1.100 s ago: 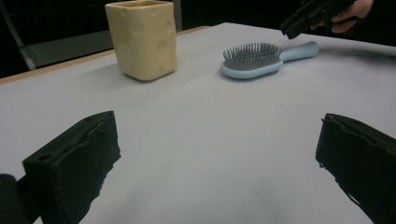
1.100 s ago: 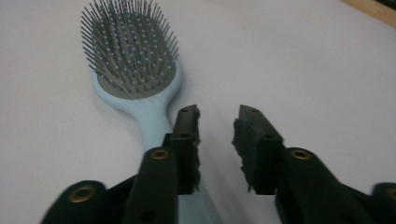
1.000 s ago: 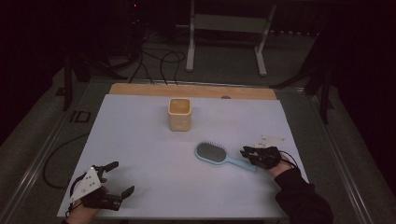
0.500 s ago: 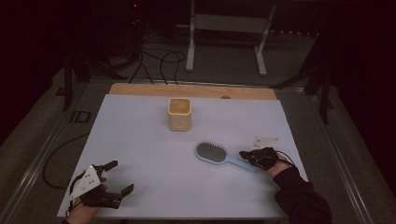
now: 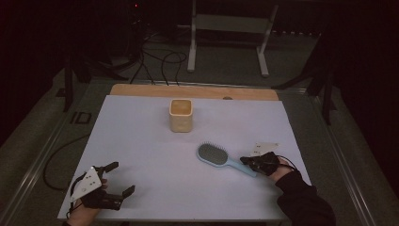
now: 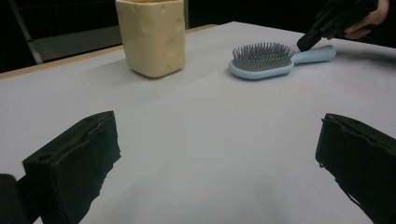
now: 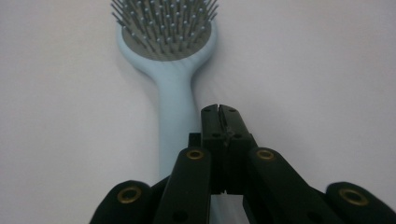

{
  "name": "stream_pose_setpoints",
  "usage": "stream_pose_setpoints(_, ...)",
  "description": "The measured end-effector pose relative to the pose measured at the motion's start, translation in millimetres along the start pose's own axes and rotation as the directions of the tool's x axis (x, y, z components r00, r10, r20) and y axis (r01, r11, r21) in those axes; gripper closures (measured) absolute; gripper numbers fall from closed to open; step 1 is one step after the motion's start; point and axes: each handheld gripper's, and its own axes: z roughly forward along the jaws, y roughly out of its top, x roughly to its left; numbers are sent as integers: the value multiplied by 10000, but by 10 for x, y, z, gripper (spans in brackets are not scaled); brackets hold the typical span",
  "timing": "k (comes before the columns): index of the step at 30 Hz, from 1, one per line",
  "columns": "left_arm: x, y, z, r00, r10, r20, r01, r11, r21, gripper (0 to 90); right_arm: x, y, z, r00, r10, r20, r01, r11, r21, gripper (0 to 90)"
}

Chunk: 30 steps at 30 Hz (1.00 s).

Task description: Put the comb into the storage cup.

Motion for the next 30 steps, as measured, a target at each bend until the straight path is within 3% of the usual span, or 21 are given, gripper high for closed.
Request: stream_pose_setpoints(30,-5,5,-4,10000,0,10,1,10000,-20,0,413,36,14,9932,-540,-1033,553,9984,97,899)
